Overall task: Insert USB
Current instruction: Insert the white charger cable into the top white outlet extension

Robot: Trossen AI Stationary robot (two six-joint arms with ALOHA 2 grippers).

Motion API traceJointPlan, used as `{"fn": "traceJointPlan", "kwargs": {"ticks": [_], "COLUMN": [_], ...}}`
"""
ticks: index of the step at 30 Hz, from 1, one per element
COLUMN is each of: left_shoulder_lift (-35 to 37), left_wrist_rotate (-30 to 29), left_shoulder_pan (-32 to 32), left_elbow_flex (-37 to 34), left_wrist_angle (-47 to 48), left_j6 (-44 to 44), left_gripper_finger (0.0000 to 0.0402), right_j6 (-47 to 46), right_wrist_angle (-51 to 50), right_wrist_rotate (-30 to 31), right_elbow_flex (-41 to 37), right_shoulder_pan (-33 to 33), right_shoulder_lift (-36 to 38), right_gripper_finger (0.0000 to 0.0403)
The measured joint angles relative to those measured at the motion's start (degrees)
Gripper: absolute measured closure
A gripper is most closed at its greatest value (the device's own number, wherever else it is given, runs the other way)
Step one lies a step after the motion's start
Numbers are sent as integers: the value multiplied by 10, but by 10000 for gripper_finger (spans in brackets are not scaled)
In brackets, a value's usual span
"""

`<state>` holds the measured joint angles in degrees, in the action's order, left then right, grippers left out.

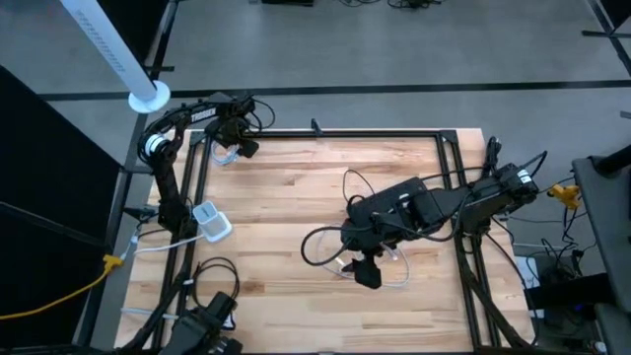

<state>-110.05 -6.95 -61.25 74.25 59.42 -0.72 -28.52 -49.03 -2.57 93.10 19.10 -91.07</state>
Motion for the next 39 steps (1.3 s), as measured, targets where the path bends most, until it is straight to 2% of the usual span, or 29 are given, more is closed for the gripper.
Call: {"fn": "traceJointPlan", "kwargs": {"ticks": [5,8,11,15,17,22,27,30,32,35,39], "left_shoulder_lift": [-17,-20,-14,9,31,101,194,256,289,313,296], "left_wrist_rotate": [2,8,22,43,63,116,225,273,242,92,73], "left_shoulder_pan": [-3,-3,-3,-2,-1,20,61,92,111,118,101], "left_elbow_flex": [-10,-20,-34,-50,-50,-71,-113,-141,-152,-164,-166], "left_wrist_angle": [-5,-8,-11,2,2,1,-21,-50,-50,-44,-73], "left_j6": [-6,-7,-8,-7,-9,-13,-24,-60,-74,-90,-96], "left_gripper_finger": [147,176,241,357,388,395,401,402,402,402,401], "right_j6": [-18,-24,-24,-13,2,67,128,141,141,129,114], "right_wrist_angle": [-4,-4,-5,-5,-5,-2,1,1,1,1,10], "right_wrist_rotate": [0,0,0,0,2,76,168,193,193,192,191], "right_elbow_flex": [0,0,0,0,0,0,-1,-7,-13,-18,-19], "right_shoulder_pan": [10,12,12,11,7,6,6,3,1,0,0], "right_shoulder_lift": [0,0,0,0,0,0,0,1,1,1,0], "right_gripper_finger": [133,134,140,150,154,165,179,187,191,194,190]}}
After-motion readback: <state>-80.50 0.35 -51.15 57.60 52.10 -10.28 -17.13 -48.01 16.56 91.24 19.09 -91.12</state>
